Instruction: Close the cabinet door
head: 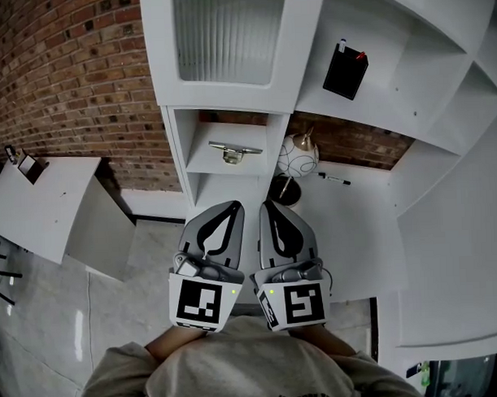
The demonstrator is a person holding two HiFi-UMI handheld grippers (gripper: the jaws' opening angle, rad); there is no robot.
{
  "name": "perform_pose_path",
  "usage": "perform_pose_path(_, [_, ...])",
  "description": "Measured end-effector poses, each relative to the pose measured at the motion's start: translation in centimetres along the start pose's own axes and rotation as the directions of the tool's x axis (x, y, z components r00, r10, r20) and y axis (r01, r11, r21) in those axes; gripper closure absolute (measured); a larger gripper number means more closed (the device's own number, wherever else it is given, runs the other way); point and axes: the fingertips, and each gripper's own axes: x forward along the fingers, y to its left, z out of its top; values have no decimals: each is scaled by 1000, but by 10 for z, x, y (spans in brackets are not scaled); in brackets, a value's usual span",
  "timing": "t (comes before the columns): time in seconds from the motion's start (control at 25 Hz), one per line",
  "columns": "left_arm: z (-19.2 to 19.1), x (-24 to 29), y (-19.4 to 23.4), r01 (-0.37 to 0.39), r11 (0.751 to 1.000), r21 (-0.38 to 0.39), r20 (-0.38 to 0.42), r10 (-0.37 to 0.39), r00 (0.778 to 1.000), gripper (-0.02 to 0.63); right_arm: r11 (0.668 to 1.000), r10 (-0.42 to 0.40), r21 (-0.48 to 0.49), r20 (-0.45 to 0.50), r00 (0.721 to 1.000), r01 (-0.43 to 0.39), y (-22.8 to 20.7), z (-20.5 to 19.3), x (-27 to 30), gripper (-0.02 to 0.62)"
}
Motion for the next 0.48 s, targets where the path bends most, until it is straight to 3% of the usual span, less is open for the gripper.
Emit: perform_pose_path(0.48, [4,6,-3,-24,1000,-12,11,24,1000,598,1000,1,20,16,1000,-1,-13,-2,-5,577])
